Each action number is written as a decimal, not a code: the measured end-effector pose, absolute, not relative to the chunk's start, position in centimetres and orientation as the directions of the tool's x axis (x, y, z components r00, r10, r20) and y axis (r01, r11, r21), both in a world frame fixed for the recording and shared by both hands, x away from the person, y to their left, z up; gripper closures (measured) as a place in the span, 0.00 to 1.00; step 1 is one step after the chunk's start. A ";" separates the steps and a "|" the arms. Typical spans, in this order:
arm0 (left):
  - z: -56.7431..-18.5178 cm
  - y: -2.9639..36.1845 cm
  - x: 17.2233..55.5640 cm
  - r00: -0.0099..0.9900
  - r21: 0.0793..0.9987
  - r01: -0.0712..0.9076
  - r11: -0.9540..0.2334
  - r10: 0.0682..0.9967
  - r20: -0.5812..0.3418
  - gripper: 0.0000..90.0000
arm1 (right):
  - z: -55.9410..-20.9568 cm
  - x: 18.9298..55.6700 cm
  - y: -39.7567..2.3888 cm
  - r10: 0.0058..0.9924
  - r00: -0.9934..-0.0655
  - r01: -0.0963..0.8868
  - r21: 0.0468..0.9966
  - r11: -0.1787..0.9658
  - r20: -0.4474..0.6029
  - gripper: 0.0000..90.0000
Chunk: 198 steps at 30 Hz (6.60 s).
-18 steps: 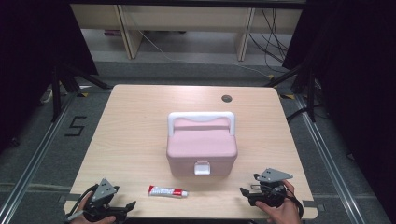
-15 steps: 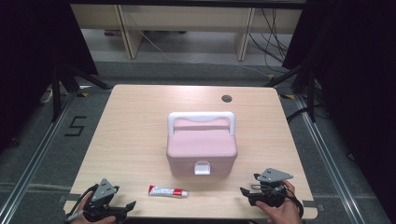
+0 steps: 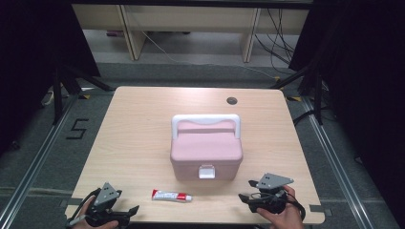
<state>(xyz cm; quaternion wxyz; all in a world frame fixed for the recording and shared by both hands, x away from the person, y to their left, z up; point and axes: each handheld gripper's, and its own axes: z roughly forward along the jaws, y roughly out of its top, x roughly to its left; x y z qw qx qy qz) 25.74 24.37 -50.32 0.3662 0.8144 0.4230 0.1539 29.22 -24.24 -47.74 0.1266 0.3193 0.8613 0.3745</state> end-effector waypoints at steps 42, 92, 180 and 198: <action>-50.3 24.5 25.7 0.593 0.723 0.584 -0.370 0.802 -0.069 0.17 | -46.3 30.3 -4.4 0.333 -0.943 0.247 0.617 0.747 -0.025 0.52; -50.3 24.7 25.8 0.599 0.725 0.575 -0.379 0.799 -0.057 0.18 | -47.7 33.6 3.3 0.135 -0.990 0.128 0.130 0.983 -0.047 0.77; -50.4 24.9 26.1 0.596 0.693 0.594 -0.407 0.802 -0.040 0.18 | -46.2 35.3 -28.3 0.630 -0.772 0.605 0.212 0.768 -0.078 0.77; -50.5 24.8 26.0 0.594 0.698 0.594 -0.400 0.803 -0.045 0.18 | -47.0 35.8 -28.7 0.662 -0.749 0.643 0.209 0.737 -0.031 0.75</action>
